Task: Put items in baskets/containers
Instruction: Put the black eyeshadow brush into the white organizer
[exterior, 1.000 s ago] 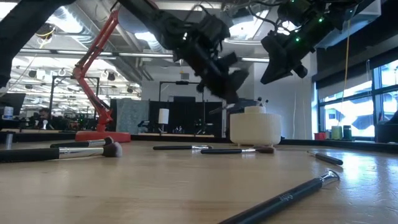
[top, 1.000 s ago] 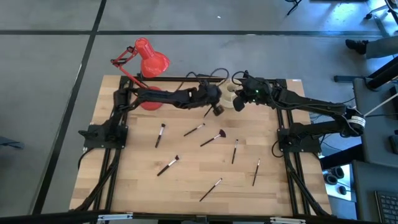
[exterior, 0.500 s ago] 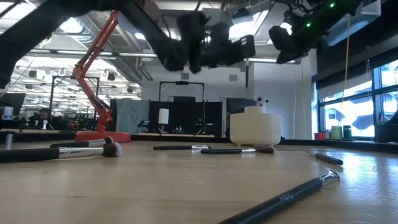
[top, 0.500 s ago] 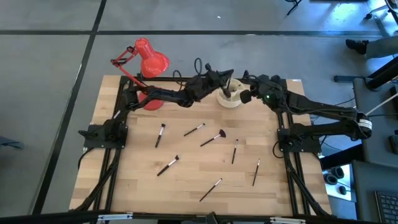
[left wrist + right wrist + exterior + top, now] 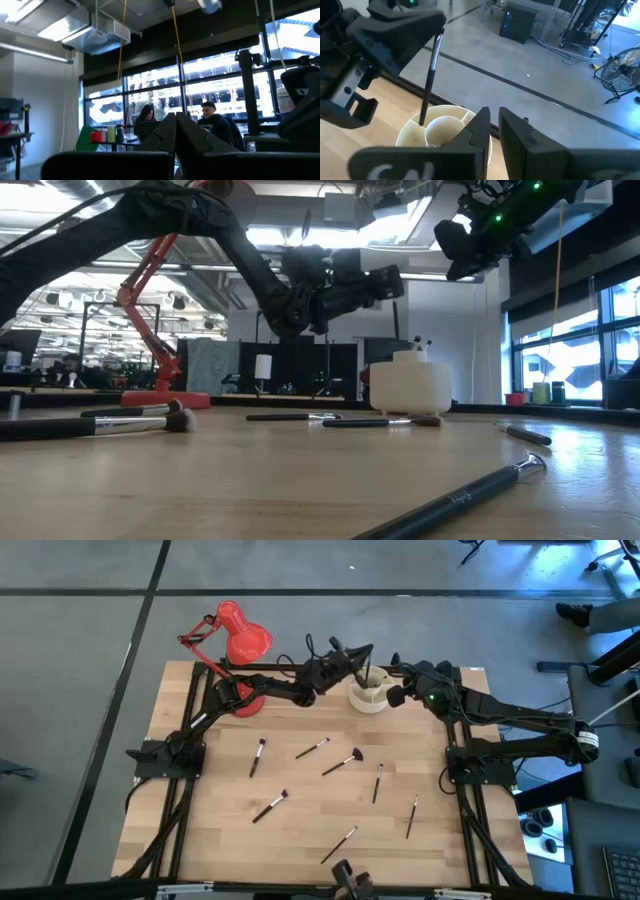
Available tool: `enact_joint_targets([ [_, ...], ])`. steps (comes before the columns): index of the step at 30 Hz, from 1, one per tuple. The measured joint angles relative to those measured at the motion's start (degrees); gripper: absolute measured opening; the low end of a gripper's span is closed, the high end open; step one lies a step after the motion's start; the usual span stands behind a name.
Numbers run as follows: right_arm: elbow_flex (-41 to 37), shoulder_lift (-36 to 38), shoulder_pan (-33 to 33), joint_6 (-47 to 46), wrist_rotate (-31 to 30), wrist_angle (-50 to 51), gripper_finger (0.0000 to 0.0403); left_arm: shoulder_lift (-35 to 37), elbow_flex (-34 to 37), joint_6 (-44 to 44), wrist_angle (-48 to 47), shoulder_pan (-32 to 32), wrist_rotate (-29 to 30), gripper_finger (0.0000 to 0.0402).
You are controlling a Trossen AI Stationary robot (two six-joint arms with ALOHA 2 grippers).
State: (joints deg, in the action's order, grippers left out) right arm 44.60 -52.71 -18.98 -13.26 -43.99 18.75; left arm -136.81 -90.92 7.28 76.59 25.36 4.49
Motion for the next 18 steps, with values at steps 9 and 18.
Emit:
enact_joint_targets([
  [9,0.0,0.0,0.0,0.3,0.0,0.5,0.0042,-0.1,-2.0,7.7,-6.7,-0.4,-2.1,0.0002],
  [18,0.0,0.0,0.0,0.3,0.0,0.4,0.0042,-0.6,-2.1,8.7,-6.6,0.0,-1.0,0.0003],
])
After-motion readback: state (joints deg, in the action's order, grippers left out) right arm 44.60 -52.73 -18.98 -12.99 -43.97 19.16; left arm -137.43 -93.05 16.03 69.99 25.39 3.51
